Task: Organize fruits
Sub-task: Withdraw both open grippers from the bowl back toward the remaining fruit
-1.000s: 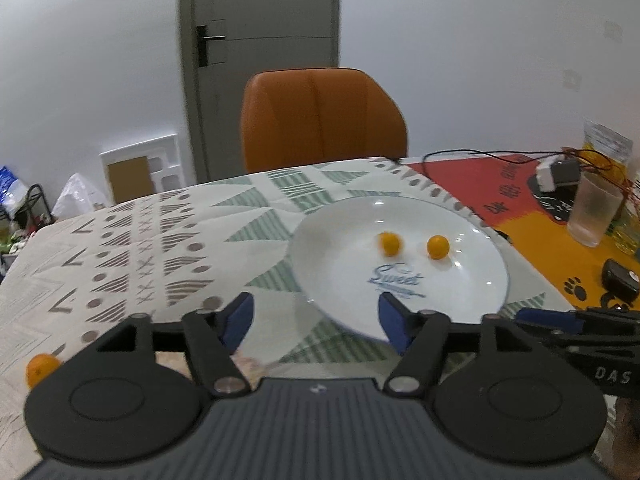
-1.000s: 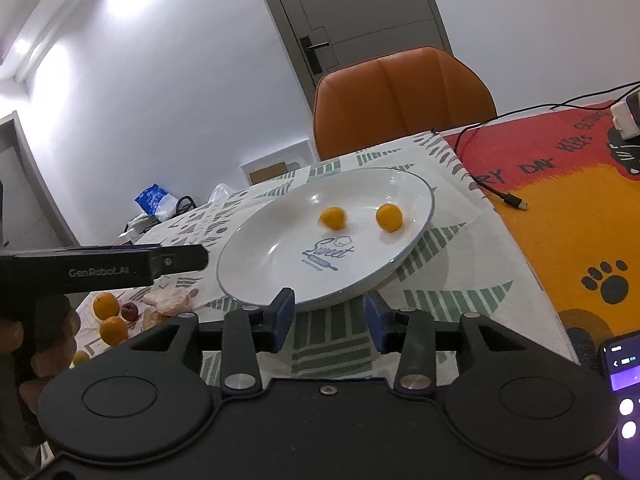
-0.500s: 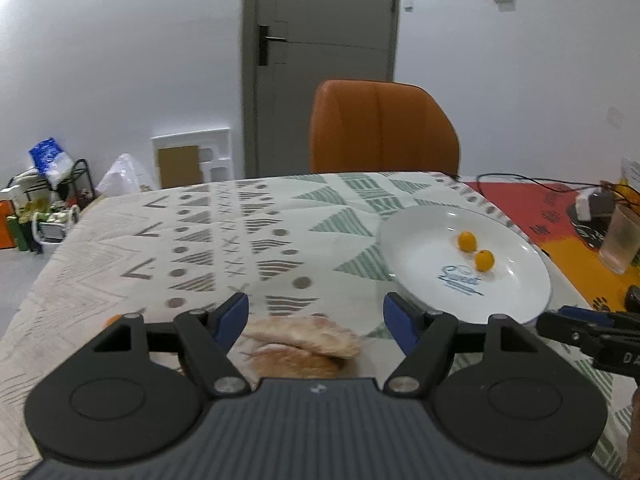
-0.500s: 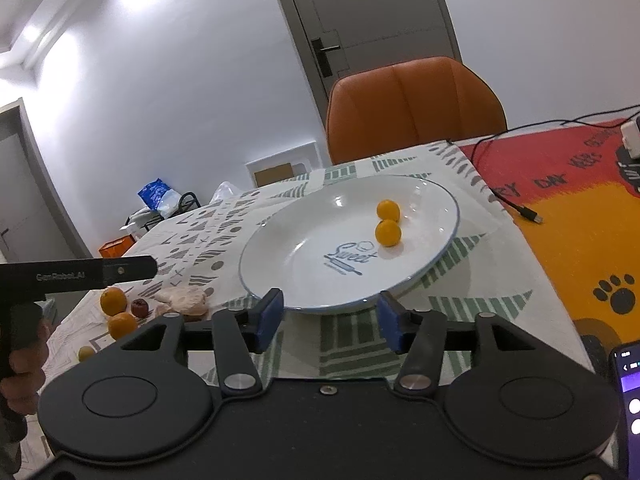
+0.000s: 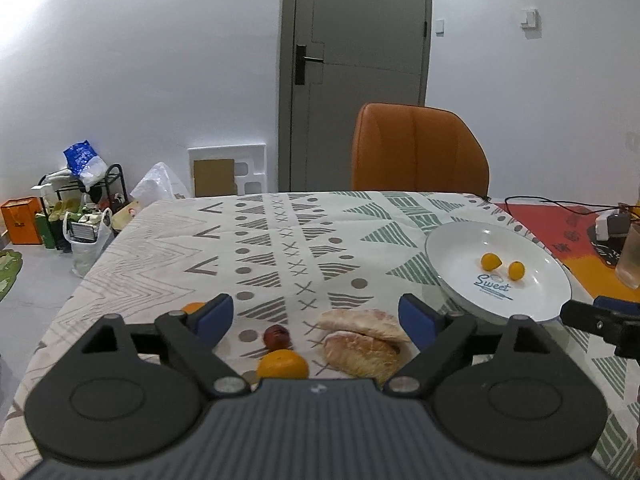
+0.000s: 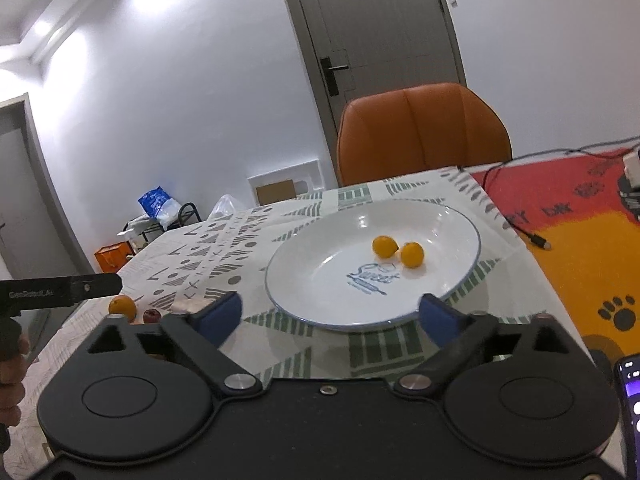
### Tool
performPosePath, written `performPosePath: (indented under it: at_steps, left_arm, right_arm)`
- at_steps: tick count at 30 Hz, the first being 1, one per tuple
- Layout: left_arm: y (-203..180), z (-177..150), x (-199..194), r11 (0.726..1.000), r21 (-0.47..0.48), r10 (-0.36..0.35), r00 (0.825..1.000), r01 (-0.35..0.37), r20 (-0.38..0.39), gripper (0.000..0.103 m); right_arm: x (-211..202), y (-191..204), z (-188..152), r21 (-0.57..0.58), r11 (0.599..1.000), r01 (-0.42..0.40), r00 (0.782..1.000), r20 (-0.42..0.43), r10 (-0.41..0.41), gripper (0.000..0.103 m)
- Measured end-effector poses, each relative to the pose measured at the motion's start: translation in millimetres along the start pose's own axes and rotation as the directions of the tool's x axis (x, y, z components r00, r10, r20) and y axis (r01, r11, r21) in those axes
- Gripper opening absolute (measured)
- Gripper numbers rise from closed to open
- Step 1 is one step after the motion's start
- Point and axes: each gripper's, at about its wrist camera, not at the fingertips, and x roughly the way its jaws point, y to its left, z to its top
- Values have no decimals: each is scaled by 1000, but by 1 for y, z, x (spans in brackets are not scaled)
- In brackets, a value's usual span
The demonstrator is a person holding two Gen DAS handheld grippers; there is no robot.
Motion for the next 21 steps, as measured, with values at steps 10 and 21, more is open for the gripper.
performPosePath:
  at_steps: [10, 21]
  left_arm:
    - [20, -7, -20, 999, -45, 24, 1000, -24, 9, 89]
    - [39, -17, -44, 995, -85, 45, 999, -44, 18, 89]
  right_arm:
    - [-5, 15, 3, 14, 1000, 17, 1000, 13, -17, 103]
    - [-14, 35, 2, -19, 1000, -7, 1000, 6, 7, 103]
